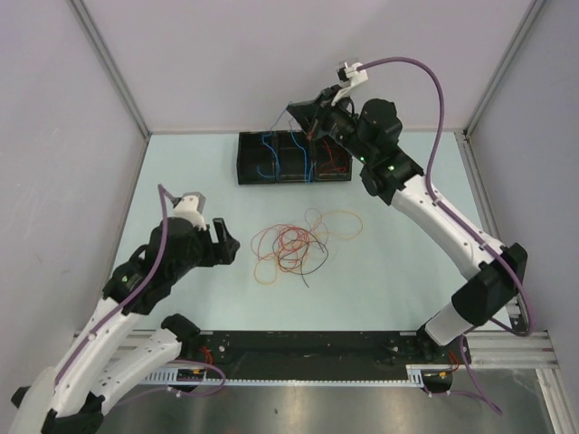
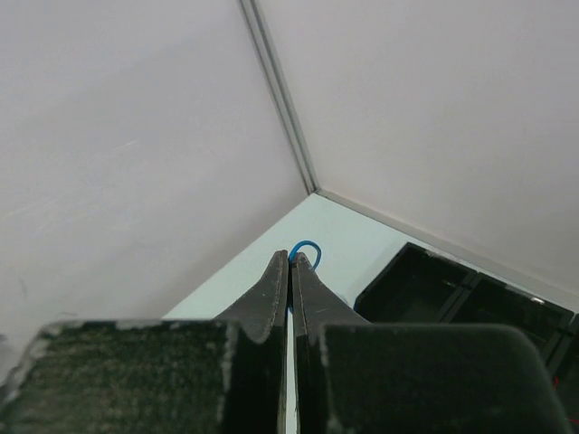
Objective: Untangle the cables
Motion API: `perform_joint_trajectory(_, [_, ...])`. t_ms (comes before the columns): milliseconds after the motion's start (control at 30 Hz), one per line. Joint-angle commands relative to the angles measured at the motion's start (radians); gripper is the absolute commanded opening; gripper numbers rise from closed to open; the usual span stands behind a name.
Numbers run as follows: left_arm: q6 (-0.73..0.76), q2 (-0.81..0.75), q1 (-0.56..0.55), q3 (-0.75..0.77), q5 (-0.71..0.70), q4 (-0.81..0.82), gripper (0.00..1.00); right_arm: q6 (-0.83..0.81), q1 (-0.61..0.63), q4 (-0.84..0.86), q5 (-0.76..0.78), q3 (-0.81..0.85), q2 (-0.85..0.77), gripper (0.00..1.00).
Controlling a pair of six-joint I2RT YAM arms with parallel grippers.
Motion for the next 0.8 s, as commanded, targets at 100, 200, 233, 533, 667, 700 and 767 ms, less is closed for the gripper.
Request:
perform_joint_trajectory(100, [0.034,-0.140,0.005,-0.032,-0.086,0.055,0.81,-0.045,-0.028,0.042,0.051,0.124,0.125,0.00])
perform_joint_trajectory(200, [0.028,-0.143,0.006,-0.032,-0.105,0.048,0.81,-0.062,-0.037,0.050,0.071,0.124,0.164,0.00])
perform_joint_trajectory(233, [0.028,-0.145,0.006,-0.032,-0.105,0.049,0.81,-0.073,-0.039,0.051,0.077,0.122,0.181,0.00])
perform_joint_trajectory(533, [0.033,-0.137,0.017,-0.038,-0.089,0.058,0.81,-0.088,-0.074,0.085,0.119,0.170,0.307,0.00])
perform_joint_trajectory(667, [0.036,-0.125,0.023,-0.037,-0.083,0.057,0.80,-0.082,-0.075,0.064,0.122,0.239,0.397,0.00])
perform_joint_trajectory(700, [0.036,-0.124,0.025,-0.037,-0.083,0.055,0.80,-0.083,-0.074,0.060,0.122,0.251,0.408,0.00])
perform_joint_trajectory(767, [0.036,-0.130,0.031,-0.038,-0.083,0.058,0.80,-0.077,-0.075,0.060,0.120,0.268,0.424,0.00])
